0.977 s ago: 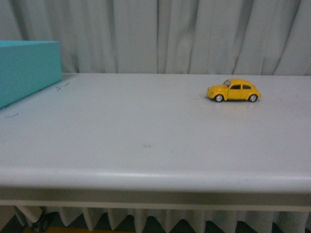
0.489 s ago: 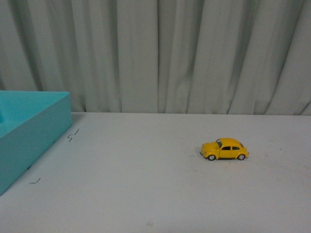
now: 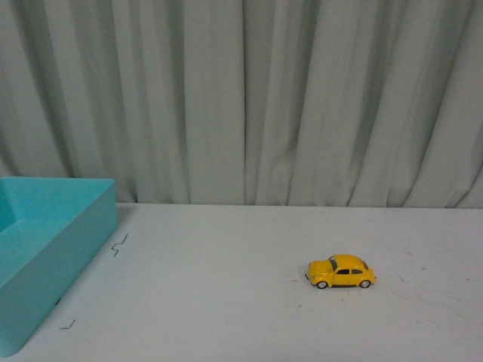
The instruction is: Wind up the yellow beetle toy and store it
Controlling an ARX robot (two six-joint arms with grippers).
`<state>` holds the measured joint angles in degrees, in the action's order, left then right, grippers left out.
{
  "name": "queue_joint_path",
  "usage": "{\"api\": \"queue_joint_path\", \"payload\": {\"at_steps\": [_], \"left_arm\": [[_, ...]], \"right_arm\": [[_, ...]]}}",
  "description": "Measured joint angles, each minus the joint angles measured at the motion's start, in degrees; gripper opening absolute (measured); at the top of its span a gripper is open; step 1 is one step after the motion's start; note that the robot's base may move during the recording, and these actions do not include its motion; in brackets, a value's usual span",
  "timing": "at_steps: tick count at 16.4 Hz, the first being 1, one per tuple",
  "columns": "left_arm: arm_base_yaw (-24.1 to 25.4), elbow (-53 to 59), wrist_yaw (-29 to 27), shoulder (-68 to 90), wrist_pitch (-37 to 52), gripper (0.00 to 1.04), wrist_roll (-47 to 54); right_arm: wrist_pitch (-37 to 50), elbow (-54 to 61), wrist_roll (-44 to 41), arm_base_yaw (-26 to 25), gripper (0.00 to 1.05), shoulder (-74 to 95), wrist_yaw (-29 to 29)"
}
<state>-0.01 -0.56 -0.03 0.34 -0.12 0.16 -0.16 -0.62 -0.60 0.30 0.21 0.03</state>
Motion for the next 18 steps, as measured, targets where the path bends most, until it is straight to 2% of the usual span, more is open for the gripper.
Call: {"api": "queue_joint_path", "payload": {"at_steps": [18], "left_arm": [[0.0, 0.0, 0.0, 0.0, 0.0, 0.98, 0.0]], "right_arm": [[0.0, 0.0, 0.0, 0.0, 0.98, 0.0, 0.0]]}}
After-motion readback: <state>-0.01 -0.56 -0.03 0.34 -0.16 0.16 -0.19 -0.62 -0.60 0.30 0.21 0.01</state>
